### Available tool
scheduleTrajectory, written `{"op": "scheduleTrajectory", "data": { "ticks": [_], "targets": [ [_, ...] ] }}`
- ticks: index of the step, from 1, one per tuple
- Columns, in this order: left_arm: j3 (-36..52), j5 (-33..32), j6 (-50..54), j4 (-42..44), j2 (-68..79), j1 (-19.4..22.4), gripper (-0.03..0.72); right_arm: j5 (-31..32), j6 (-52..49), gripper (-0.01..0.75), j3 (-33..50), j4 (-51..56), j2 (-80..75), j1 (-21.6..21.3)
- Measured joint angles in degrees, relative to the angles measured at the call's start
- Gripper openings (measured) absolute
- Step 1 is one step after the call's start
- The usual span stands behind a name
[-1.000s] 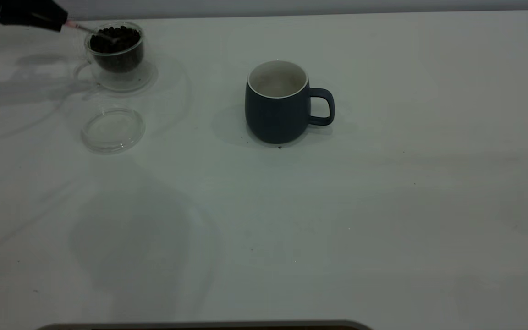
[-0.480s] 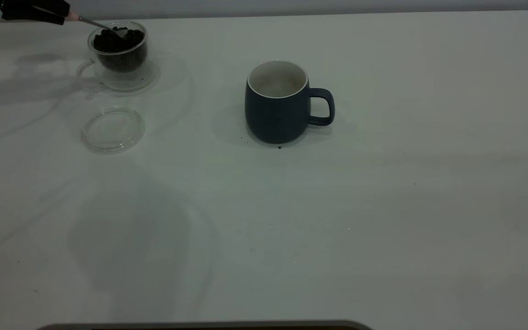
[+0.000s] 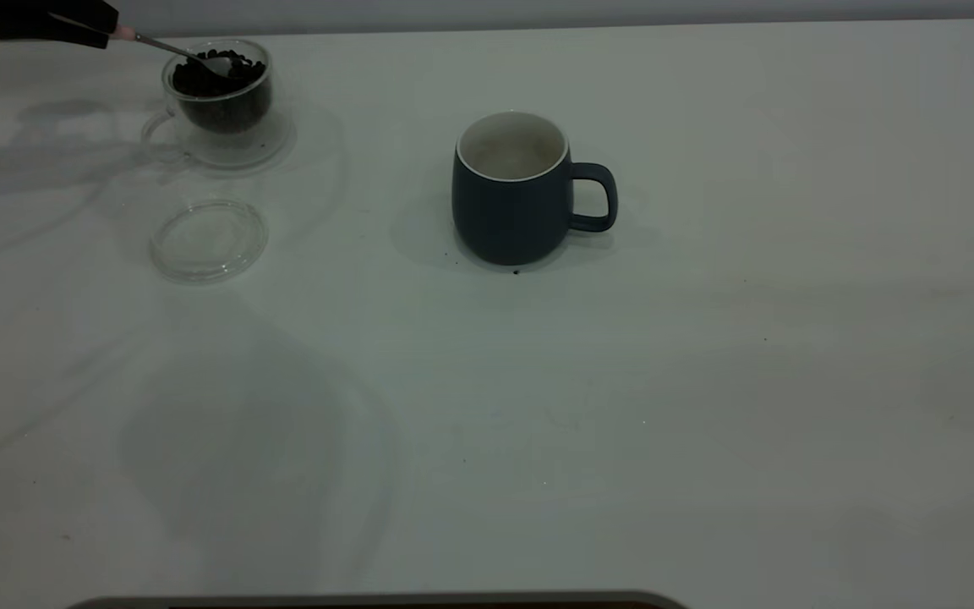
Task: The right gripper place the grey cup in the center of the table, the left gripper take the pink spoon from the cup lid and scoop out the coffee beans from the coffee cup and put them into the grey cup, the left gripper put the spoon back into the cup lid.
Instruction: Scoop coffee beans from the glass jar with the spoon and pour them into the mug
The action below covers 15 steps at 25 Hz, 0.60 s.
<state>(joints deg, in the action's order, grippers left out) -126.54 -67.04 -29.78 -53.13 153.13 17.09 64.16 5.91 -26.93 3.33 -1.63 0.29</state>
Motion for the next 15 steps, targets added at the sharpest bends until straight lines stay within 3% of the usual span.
{"op": "scheduleTrajectory", "data": {
  "ticks": [8,15],
  "targets": [
    [1.4,0.0,0.0,-2.0,-2.0,0.0,0.117,0.0,0.1,0.59,0.0,0.0,0.0,0.0],
    [12.8,0.0,-5.7,-5.0,-6.5,0.3,0.117,0.0,0.1,0.59,0.0,0.0,0.0,0.0]
  ]
}}
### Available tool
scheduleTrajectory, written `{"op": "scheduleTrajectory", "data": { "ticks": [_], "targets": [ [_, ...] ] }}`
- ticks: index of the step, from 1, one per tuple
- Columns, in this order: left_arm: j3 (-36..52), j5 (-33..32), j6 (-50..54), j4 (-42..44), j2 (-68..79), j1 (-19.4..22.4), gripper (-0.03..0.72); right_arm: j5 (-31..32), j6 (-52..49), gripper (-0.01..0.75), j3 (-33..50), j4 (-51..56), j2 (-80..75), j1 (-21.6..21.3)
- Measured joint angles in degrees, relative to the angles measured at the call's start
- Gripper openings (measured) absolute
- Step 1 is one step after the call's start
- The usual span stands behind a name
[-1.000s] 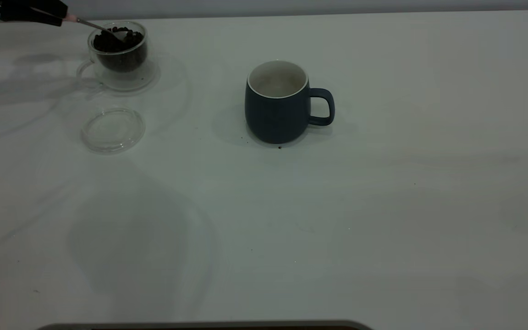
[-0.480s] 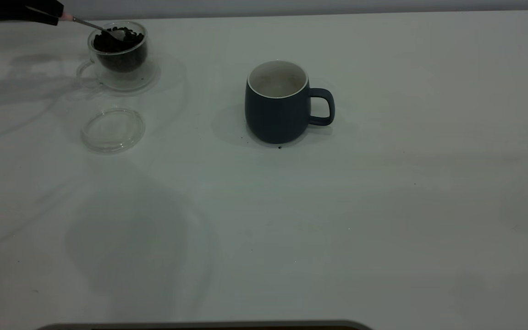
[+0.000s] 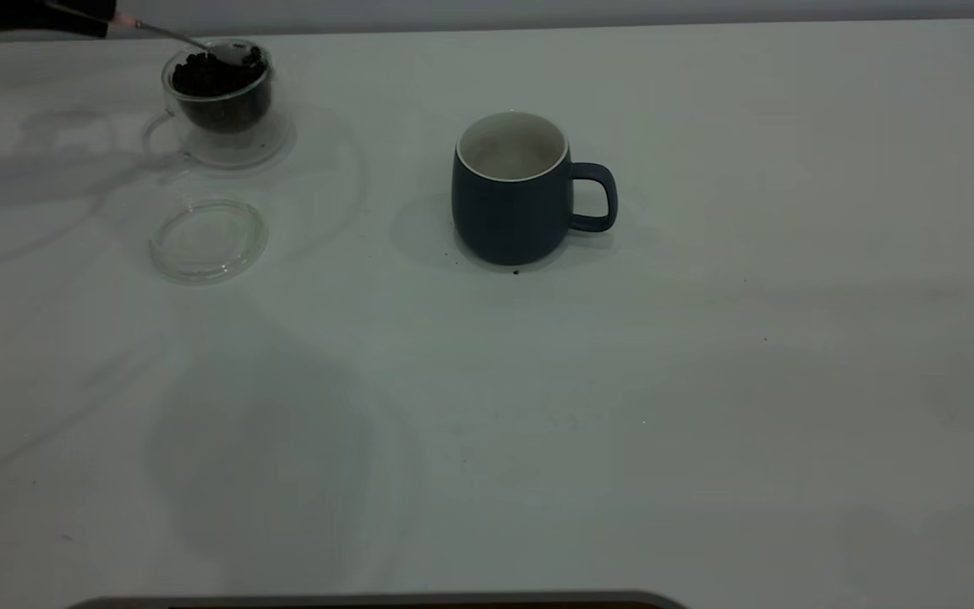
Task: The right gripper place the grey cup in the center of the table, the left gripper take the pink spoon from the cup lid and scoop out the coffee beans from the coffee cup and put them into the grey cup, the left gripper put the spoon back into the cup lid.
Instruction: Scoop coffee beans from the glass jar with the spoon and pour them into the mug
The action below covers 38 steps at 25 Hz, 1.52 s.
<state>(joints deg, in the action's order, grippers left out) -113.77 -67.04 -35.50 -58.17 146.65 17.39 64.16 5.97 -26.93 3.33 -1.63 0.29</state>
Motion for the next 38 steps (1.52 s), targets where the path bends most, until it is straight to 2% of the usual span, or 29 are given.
{"op": "scheduleTrajectory", "data": {
  "ticks": [13,23,31,38],
  "targets": [
    [17.1,0.2,-10.9,-5.2,-5.1,3.0,0.117,0.1,-0.1,0.59,0.0,0.0,0.0,0.0],
    [28.3,0.5,-19.5,-8.8,-5.4,3.0,0.117,0.1,-0.1,0.59,0.0,0.0,0.0,0.0],
    [28.2,0.6,-21.1,-12.9,-5.7,3.6,0.117,0.1,-0.1,0.59,0.0,0.0,0.0,0.0],
    [21.2,0.6,-18.7,-12.9,-5.7,6.2,0.117,0.1,-0.1,0.59,0.0,0.0,0.0,0.0]
  ]
}}
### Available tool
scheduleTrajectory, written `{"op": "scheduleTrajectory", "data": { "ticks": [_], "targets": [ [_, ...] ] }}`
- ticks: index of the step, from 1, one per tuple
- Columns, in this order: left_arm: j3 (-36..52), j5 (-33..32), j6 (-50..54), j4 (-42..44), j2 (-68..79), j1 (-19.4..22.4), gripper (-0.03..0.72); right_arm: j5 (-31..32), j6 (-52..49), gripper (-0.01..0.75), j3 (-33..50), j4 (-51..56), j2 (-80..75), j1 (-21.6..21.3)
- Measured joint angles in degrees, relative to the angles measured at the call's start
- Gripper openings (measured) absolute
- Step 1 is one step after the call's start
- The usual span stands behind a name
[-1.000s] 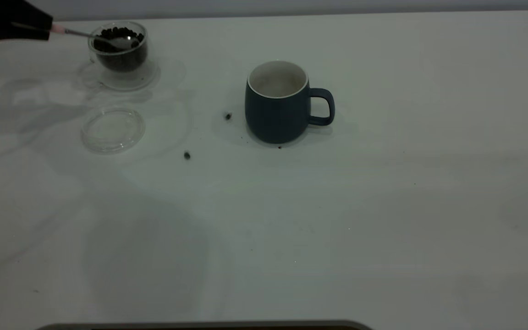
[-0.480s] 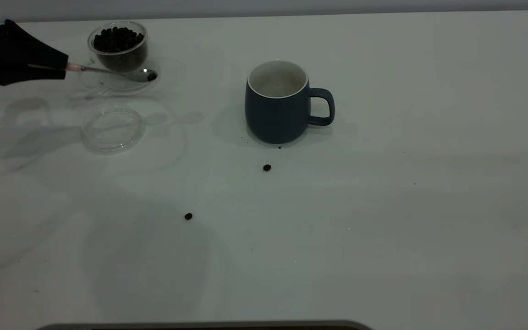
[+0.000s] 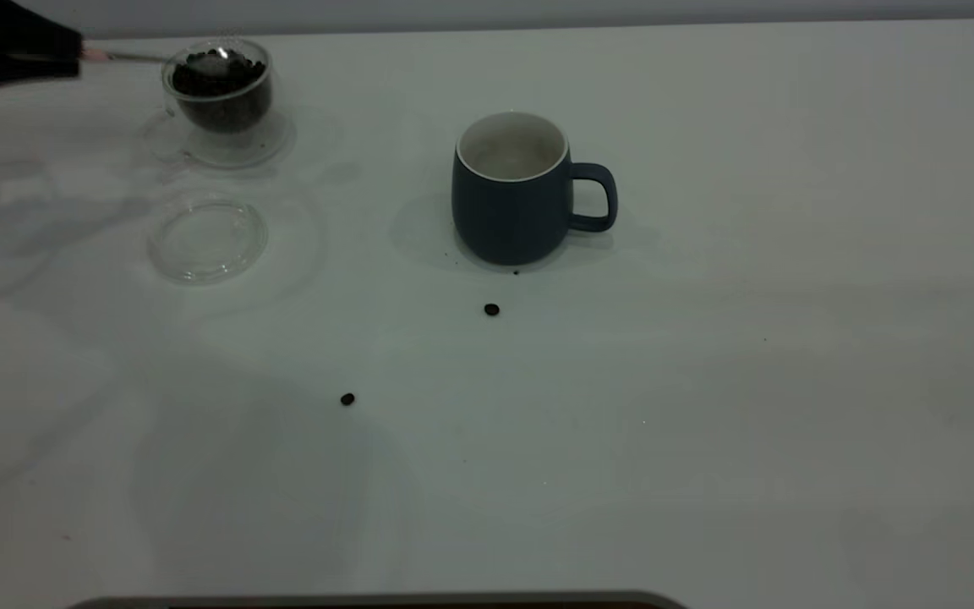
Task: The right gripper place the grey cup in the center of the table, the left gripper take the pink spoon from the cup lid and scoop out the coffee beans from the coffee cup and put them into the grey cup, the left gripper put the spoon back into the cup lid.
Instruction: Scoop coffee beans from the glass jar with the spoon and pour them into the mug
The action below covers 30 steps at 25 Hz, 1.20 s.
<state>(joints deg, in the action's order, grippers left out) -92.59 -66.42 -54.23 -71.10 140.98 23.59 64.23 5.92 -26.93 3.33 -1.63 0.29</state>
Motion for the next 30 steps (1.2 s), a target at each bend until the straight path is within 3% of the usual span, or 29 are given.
{"op": "scheduleTrajectory", "data": {
  "ticks": [15,30],
  "targets": [
    [-12.2,-0.4,0.3,0.7,5.5,1.3,0.117,0.0,0.0,0.59,0.0,0.0,0.0,0.0],
    [-19.8,-0.4,-8.8,5.1,9.7,1.0,0.117,0.0,0.0,0.59,0.0,0.0,0.0,0.0]
  ]
}}
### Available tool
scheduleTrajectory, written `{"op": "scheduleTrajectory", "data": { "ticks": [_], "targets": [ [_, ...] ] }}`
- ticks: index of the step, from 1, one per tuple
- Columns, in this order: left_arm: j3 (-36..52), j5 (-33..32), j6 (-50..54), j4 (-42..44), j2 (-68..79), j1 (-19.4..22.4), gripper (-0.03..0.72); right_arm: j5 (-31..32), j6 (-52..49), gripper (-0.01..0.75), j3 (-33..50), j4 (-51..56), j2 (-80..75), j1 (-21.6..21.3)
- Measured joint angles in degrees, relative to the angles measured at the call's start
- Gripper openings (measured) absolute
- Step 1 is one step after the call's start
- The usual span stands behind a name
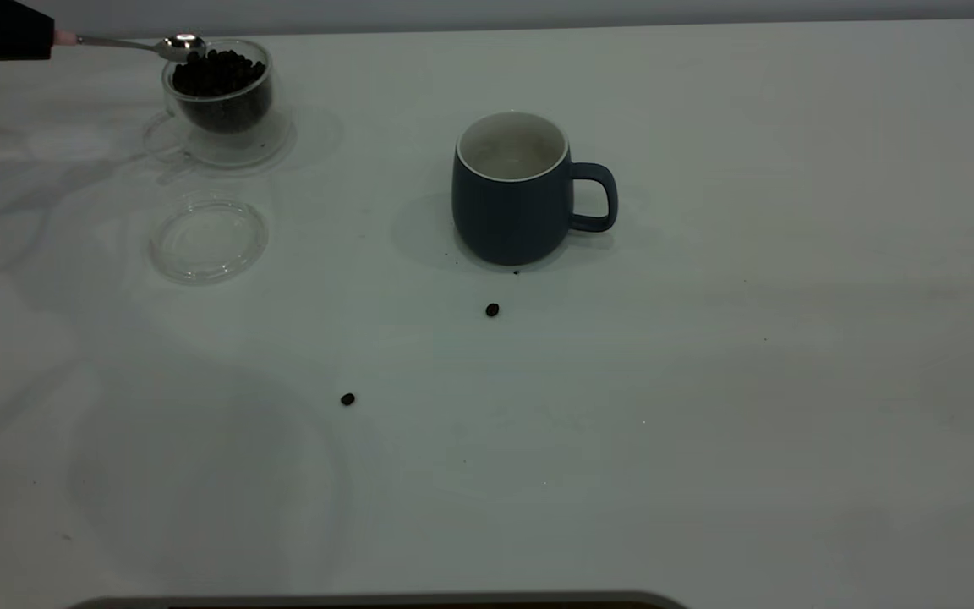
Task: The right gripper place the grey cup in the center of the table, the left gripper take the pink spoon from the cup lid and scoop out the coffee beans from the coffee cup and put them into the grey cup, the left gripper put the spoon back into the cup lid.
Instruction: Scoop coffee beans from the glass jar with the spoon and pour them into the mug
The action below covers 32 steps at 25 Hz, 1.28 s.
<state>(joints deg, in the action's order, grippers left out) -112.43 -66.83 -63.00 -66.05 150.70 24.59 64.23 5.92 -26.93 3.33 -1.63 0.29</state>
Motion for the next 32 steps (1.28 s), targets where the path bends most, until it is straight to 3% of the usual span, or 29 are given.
{"op": "scheduleTrajectory", "data": {
  "ticks": [24,32],
  "targets": [
    [-0.6,5.7,-20.1,1.4,0.2,-4.7,0.117,0.0,0.0,0.59,0.0,0.0,0.0,0.0],
    [-0.6,6.8,-21.0,5.6,0.2,-5.0,0.117,0.0,0.0,0.59,0.0,0.0,0.0,0.0]
  ]
}}
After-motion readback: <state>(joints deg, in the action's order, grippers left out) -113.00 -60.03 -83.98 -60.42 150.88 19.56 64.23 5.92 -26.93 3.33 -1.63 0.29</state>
